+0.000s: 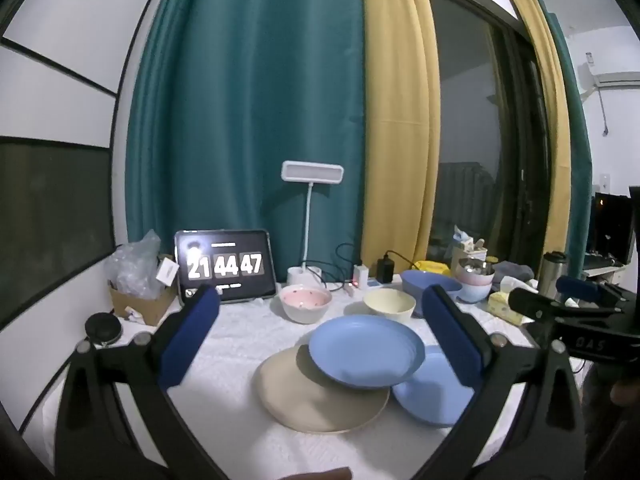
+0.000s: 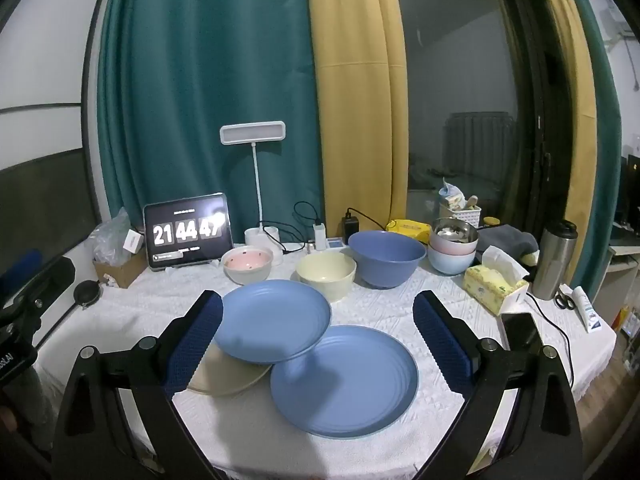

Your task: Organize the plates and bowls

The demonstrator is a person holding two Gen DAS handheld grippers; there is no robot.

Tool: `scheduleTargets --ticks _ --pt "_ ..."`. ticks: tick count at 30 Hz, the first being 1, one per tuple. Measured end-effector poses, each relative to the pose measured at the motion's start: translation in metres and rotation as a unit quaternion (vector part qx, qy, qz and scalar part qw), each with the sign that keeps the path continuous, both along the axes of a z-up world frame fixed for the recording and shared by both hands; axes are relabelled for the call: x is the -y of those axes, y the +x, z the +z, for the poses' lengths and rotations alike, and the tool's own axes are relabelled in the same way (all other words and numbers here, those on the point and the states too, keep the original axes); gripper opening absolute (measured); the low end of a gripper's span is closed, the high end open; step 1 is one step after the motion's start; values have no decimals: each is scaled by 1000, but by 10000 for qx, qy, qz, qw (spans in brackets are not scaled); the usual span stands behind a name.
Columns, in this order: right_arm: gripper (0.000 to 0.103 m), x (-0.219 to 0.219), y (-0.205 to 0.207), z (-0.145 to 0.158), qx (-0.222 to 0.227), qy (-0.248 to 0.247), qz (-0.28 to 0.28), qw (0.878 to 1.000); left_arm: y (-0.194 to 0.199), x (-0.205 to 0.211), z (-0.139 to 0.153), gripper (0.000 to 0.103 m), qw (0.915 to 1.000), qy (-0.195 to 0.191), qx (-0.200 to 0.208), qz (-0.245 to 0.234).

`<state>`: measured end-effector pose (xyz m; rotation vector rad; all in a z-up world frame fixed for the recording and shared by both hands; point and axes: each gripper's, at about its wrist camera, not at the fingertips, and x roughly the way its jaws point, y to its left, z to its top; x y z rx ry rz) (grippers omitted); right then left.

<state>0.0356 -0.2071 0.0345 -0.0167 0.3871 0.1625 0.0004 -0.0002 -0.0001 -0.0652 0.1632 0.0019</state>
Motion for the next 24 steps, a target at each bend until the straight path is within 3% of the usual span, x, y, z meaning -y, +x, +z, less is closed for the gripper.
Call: scheduleTargets --ticks 24 --pt "99 4 1 -2 -1 3 3 10000 -2 3 2 102 9998 174 -2 41"
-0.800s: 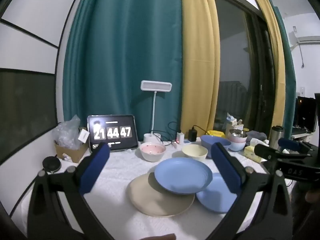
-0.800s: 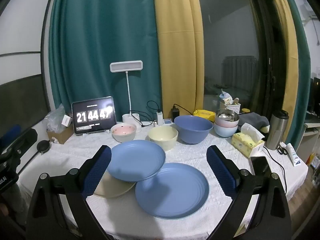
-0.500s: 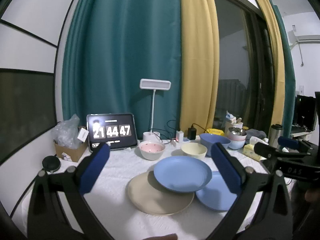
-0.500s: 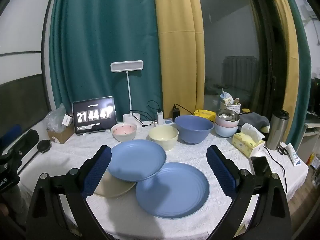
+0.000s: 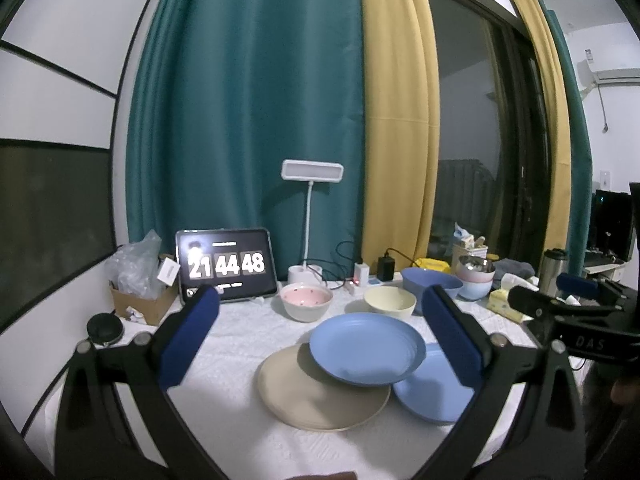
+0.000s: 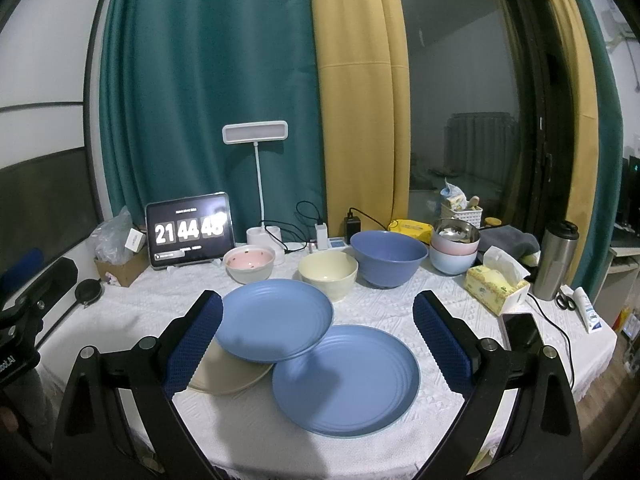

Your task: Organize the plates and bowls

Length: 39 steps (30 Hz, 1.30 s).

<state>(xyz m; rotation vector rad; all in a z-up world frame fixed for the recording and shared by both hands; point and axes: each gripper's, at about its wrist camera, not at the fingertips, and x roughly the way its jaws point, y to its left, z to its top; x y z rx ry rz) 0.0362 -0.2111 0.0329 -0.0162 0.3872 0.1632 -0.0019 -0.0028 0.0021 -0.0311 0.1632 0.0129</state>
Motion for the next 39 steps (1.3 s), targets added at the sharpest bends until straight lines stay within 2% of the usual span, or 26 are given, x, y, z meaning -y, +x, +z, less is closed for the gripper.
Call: scheduleTargets --ticks 24,29,32,39 --pt "99 1 0 -2 -1 2 -3 10000 0 0 -2 102 9997 232 -51 -16" --pt "99 0 -1 -3 -26 6 1 10000 3 -2 -4 102 9991 391 -132 -32" --pt "99 -5 -1 -15 -63 -5 11 10000 6 -1 -5 102 9983 540 -221 -39" --pt "99 -6 17 -21 -215 -29 39 9998 22 0 -13 102 9992 383 -85 -55"
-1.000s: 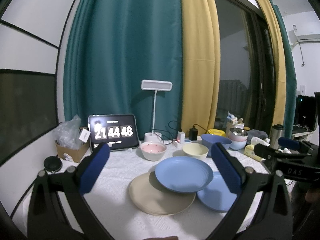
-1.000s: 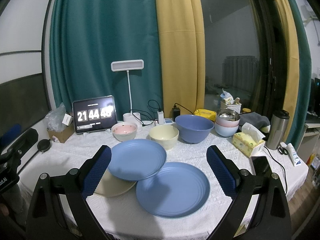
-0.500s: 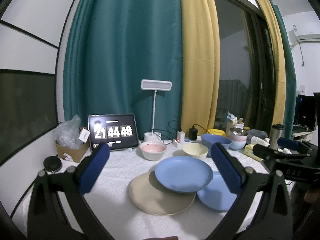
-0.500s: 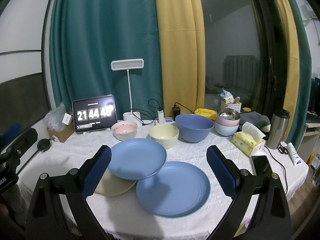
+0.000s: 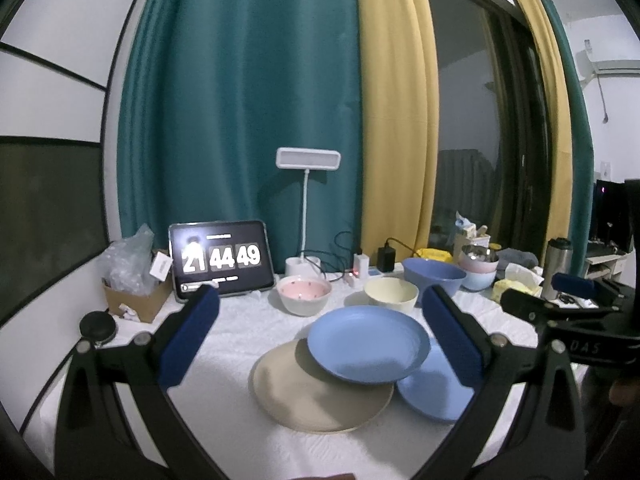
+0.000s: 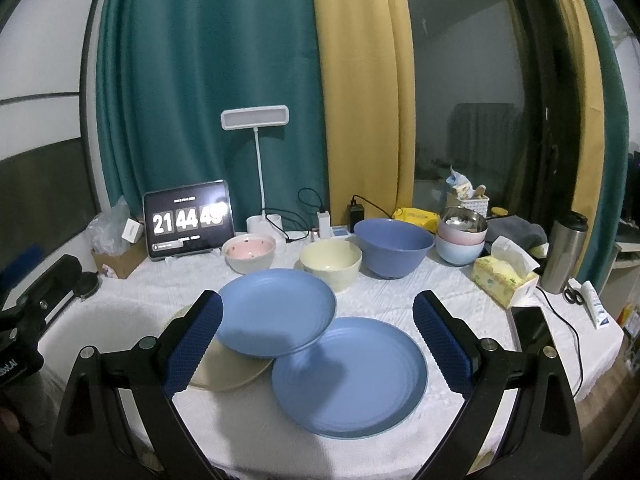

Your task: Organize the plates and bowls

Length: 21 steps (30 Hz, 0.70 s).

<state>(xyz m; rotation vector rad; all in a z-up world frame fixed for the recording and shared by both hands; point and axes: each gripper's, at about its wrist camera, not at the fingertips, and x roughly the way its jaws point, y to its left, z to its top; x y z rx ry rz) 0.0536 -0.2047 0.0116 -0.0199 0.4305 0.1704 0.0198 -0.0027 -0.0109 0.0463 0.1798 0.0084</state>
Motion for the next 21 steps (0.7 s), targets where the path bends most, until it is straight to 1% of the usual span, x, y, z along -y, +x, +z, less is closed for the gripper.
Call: scheduleTargets --ticks 4,8,15,16,18,21 --pt "99 1 14 -4 -117 -3 0 9999 14 2 -3 102 10000 -5 -30 -8" --pt "99 0 26 -9 -227 -1 6 9997 29 1 -9 102 9998 -65 -201 7" --pt "99 0 55 -20 -442 10 19 9990 59 -3 -17 102 9996 -59 -271 93" --pt "99 -1 58 -22 -468 8 24 9989 64 -3 -19 102 9993 -64 -366 104" --pt "99 -3 67 -25 -543 -4 37 9985 73 -5 -21 102 9992 -57 -371 124" --pt "99 -4 80 -29 -639 -33 56 9979 87 -8 -28 102 9984 -78 -539 143"
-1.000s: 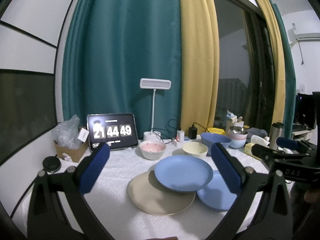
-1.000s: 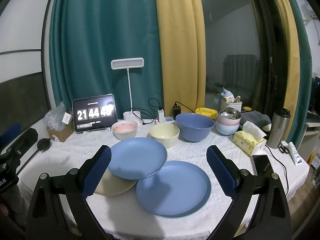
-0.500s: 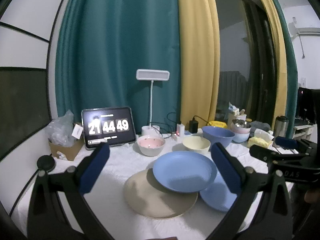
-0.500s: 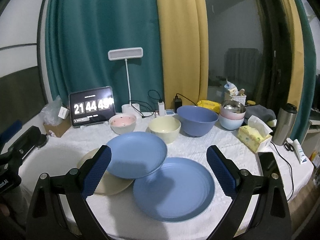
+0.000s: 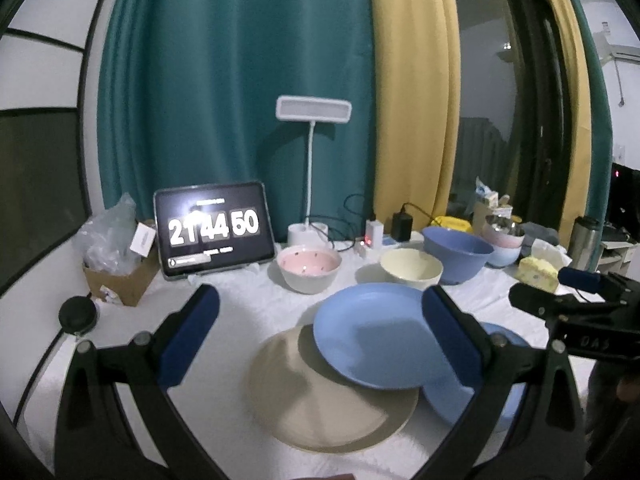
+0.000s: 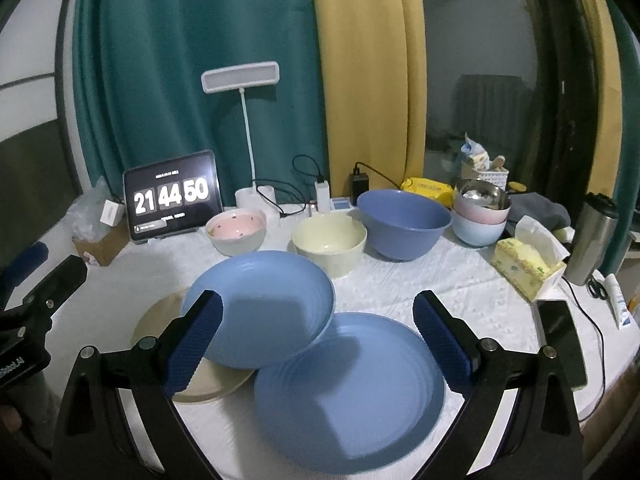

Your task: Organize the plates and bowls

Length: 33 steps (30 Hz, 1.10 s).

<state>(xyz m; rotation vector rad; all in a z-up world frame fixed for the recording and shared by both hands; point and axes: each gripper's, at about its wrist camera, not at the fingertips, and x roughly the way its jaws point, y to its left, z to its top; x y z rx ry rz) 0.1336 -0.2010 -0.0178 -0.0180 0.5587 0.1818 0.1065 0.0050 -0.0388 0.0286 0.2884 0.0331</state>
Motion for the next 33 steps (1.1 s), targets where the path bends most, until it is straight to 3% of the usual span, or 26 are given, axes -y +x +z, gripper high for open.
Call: scheduleTargets --ticks 8,33 --pt "99 0 37 -15 -278 -33 -12 9996 35 -4 -25 102 9976 -117 -688 36" --pt "98 0 115 -79 -1179 -4 16 9930 116 -7 -89 101 9835 -284 -1784 10"
